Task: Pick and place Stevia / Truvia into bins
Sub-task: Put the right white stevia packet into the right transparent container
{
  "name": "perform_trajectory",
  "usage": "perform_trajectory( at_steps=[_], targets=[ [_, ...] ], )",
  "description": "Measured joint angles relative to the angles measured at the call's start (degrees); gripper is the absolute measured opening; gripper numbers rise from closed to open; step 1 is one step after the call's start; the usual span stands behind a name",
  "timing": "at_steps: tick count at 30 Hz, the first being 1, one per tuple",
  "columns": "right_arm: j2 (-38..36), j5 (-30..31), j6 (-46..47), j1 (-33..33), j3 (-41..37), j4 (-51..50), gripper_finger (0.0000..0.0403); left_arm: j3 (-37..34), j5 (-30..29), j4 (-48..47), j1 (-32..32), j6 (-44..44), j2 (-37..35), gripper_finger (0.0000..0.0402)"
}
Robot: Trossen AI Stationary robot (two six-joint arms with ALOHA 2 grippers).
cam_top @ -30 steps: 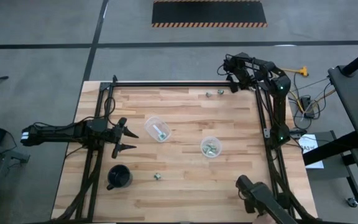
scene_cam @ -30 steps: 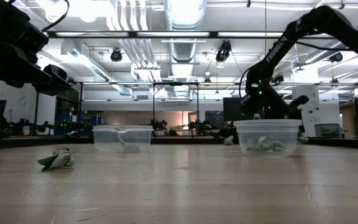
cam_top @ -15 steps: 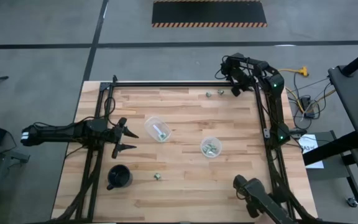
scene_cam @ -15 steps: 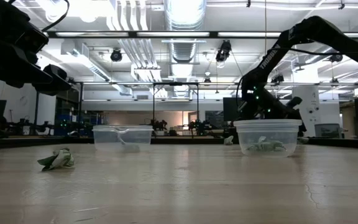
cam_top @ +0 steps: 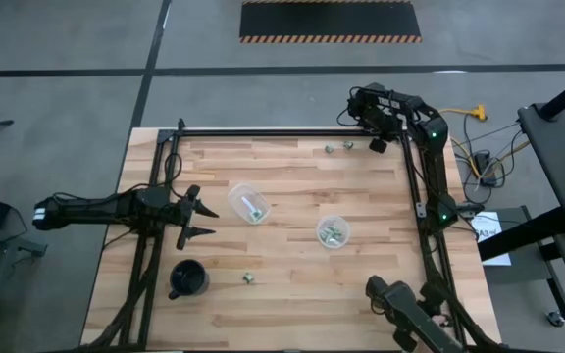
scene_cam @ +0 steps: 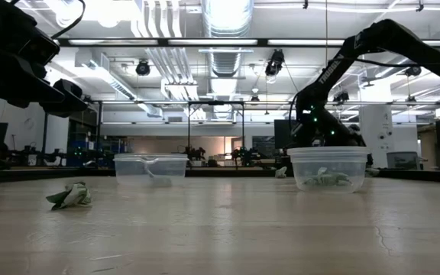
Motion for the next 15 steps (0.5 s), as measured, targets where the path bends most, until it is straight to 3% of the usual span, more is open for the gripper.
perform_trajectory(
  at_steps=[7,15],
  targets=[
    [-0.1,-0.4,-8.1,0.0,-0.2,2.1,0.0096,0.0,0.0,0.0,0.0,0.0,0.0,0.0209],
    [-0.1,-2.0,-10.8,-0.4,-2.1,3.9,0.0096,0.0,0.0,0.0,0.0,0.0,0.0,0.0209]
  ],
)
